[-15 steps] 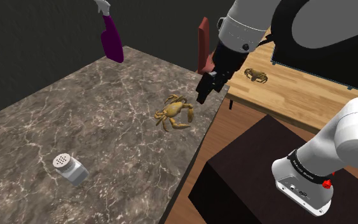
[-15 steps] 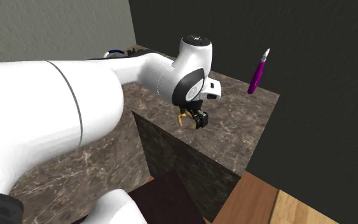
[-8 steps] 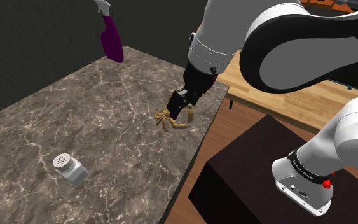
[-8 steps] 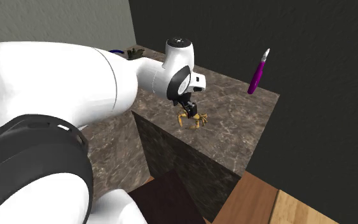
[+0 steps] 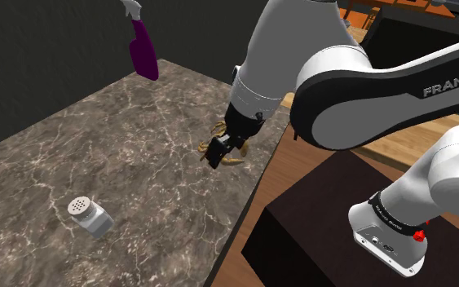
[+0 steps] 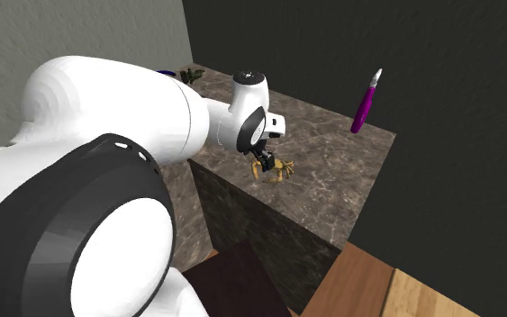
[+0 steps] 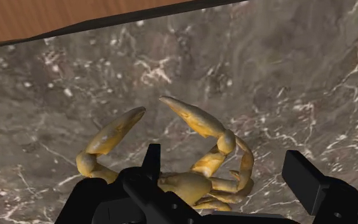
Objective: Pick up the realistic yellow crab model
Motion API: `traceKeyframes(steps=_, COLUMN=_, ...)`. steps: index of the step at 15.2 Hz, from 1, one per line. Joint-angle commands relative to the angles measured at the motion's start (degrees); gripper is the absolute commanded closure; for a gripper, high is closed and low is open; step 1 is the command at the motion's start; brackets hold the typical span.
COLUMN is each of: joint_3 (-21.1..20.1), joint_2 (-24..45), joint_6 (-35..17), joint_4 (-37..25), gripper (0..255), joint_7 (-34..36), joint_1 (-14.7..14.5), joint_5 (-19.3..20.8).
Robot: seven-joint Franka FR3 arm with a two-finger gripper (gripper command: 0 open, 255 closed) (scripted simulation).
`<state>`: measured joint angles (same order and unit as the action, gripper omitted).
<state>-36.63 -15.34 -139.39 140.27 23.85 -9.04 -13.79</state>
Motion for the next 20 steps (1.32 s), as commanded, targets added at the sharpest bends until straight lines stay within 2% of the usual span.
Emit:
traceKeyframes(steps=1, joint_3=-0.4, joint_2=0.89, joint_6=-1.5, joint_4=0.63, gripper=0, joint_7=0.28, joint_1=0.17, joint_5=0.35)
traceKeyframes(steps=2, joint_3=-0.39, joint_2=0.89, joint_6=-1.5, joint_4=0.63, gripper=0, joint_7=0.28, joint_1=0.17, joint_5=0.35)
traceKeyframes(steps=3, joint_3=-0.42, joint_2=0.88, joint_6=-1.61, joint_4=0.74, gripper=255, joint_7=0.3, joint_1=0.15, joint_5=0.32)
traceKeyframes(steps=12, joint_3=-0.39, joint_2=0.89, joint_6=-1.5, joint_4=0.63, gripper=255, joint_7=0.28, joint_1=0.17, joint_5=0.35)
traceKeyframes(steps=20, joint_3=1.4, joint_2=-2.9, joint_6=5.51, joint_4=-2.84, gripper=255, joint_7=-0.75, joint_1=-0.43, joint_5=-0.87)
